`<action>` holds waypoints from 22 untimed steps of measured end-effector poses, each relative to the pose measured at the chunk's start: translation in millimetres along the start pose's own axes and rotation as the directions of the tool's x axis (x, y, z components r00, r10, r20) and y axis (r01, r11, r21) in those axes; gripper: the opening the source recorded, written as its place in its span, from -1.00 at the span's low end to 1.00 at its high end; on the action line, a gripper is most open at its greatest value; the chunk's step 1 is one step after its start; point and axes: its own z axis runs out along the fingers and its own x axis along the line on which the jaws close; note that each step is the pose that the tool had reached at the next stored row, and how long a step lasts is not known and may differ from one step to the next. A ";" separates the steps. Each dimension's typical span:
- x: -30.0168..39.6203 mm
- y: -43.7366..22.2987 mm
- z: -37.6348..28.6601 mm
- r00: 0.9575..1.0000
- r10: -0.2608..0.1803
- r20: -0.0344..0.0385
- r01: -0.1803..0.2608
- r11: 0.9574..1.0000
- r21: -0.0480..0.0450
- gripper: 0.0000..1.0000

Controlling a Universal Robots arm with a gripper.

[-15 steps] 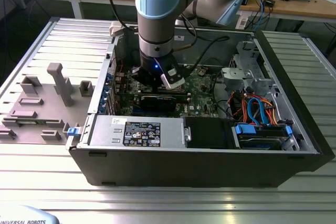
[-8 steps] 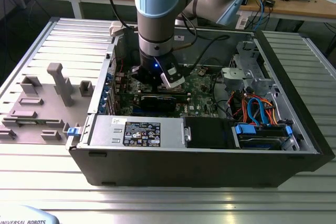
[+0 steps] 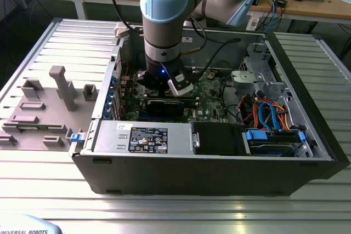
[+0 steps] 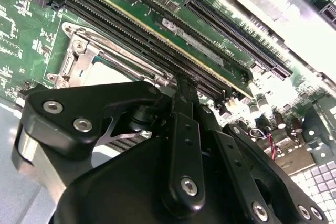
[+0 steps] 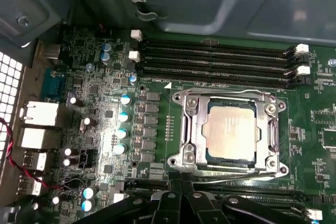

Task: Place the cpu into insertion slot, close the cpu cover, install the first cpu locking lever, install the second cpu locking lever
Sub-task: 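Install the second cpu locking lever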

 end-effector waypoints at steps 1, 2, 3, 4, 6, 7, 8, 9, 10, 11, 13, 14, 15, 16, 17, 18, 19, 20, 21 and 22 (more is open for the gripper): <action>0.0 -0.5 -0.1 1.000 0.000 0.000 0.000 1.000 -0.001 -0.79; 0.1 -0.7 -0.2 1.000 0.000 0.000 0.000 1.000 -0.002 -0.79; 0.1 -0.8 0.1 1.000 0.000 0.001 0.000 1.000 -0.008 -0.79; 0.0 -0.9 0.6 1.000 0.000 0.001 0.000 1.000 -0.017 -0.79; 0.1 -1.1 1.3 1.000 0.000 0.002 0.000 0.999 -0.032 -0.79; 0.2 -1.2 2.1 1.000 0.000 0.003 0.000 0.999 -0.042 -0.79; 0.2 -1.3 3.0 1.000 0.001 0.004 0.000 0.999 -0.046 -0.79; 0.2 -1.4 3.4 1.000 0.000 0.004 0.000 0.999 -0.047 -0.79; 0.2 -1.5 4.0 1.000 0.000 0.004 0.000 0.999 -0.049 -0.79; 0.3 -1.7 4.8 1.000 0.001 0.004 0.000 0.999 -0.051 -0.79; 0.5 -1.5 6.1 1.000 0.000 0.004 0.000 0.999 -0.054 -0.79; 0.8 -1.2 6.5 1.000 0.001 0.004 0.000 0.998 -0.056 -0.79; 1.1 -0.9 7.1 1.000 0.000 0.004 0.000 0.998 -0.058 -0.79; 1.3 -0.6 7.5 1.000 0.001 0.004 0.000 0.998 -0.059 -0.79; 1.5 -0.4 7.9 1.000 0.001 0.004 0.000 0.998 -0.061 -0.79; 1.6 -0.2 8.6 1.000 0.000 0.005 0.000 0.998 -0.063 -0.79; 1.9 0.1 9.6 1.000 0.001 0.005 0.000 0.998 -0.066 -0.79; 2.0 0.3 10.2 1.000 0.001 0.005 0.000 0.998 -0.069 -0.79; 2.1 0.5 10.7 1.000 0.001 0.006 0.000 0.998 -0.071 -0.79; 2.3 0.7 10.9 1.000 0.001 0.006 0.000 0.997 -0.073 -0.79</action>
